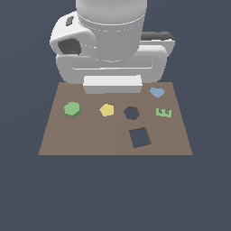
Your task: Insert a designated object into the corresponding slot on a board.
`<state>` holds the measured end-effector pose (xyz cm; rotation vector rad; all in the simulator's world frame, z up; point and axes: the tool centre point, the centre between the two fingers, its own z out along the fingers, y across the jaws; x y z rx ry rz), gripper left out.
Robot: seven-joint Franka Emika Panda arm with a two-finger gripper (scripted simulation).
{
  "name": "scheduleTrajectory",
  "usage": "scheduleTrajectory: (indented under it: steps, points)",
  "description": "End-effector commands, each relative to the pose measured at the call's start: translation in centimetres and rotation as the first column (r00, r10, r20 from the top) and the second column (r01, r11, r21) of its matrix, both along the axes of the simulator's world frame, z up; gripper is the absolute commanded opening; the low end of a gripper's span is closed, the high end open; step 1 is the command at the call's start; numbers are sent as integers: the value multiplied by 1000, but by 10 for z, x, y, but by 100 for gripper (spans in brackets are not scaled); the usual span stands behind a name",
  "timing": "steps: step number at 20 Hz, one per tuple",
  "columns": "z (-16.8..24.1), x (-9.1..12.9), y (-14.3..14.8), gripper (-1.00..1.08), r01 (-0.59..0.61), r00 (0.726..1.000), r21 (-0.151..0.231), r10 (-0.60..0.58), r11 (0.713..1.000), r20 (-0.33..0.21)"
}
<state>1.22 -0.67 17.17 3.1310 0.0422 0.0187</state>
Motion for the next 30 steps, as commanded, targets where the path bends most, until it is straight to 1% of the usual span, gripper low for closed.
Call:
scheduleTrajectory:
  steps: [1,6,12,16,24,30]
  points:
    - [0,0,0,100,0,1000,0,0,1000,0]
    - [-4,-2,-5,100,-8,1000,0,8,1000,0]
    - [-21,-7,-26,100,-37,999,1,37,999,-2]
    - [-39,-13,-48,100,-69,998,3,69,998,-4]
    - [-85,-22,-105,100,-149,989,7,149,989,-8]
    - [-109,-23,-135,100,-190,982,9,190,982,-11]
